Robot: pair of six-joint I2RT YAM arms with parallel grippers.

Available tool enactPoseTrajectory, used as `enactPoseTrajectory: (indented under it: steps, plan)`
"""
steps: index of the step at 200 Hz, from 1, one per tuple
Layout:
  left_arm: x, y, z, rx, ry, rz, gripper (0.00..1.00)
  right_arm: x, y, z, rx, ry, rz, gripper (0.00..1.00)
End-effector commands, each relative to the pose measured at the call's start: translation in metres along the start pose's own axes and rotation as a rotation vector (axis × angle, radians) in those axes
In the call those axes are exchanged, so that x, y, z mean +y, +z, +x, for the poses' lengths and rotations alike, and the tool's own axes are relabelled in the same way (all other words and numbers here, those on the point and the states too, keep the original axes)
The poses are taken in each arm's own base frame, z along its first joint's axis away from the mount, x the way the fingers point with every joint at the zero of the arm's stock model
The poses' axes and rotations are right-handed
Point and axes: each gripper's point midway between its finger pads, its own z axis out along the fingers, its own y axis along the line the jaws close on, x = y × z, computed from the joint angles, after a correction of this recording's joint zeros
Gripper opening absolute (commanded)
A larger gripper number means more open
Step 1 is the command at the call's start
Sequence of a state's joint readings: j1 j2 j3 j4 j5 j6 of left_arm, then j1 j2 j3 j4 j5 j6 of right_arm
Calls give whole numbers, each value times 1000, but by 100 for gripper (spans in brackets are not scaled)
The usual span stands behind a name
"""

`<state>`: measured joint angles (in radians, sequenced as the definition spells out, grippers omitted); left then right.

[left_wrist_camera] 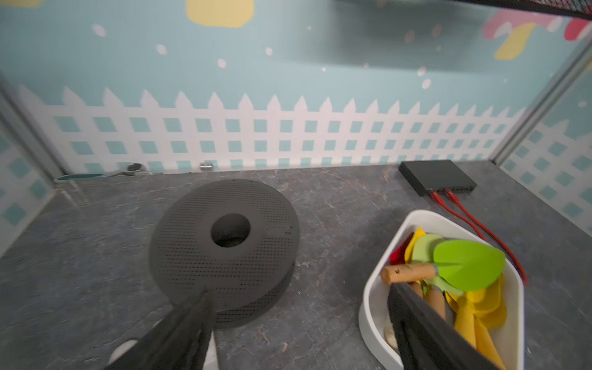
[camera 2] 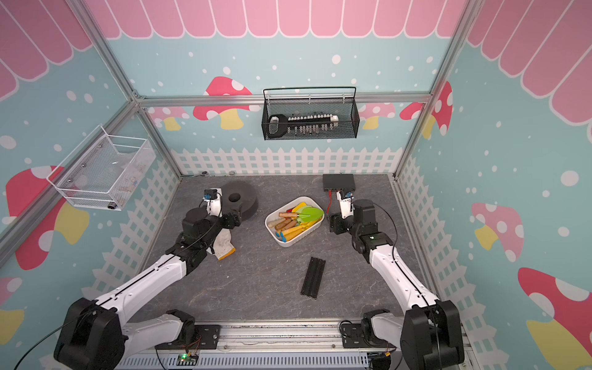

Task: Take the shovel out of the storage box
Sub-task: Move the storage box to the center of the board.

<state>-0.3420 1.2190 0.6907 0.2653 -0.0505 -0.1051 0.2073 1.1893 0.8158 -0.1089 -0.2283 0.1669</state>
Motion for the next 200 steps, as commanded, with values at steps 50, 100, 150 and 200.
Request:
enactPoseTrajectory:
  steps: [50,100,150,200]
  plan:
    - [-68,65,28,181,127,300,74,37,1,27,169,14,-182,69]
    - [-104,110,59,332,248,372,62,43,6,36,234,4,-202,68]
    - [-116,141,83,404,283,375,59,43,2,35,227,-5,-194,68]
    - [-109,162,91,432,303,324,59,44,1,34,222,-4,-199,68]
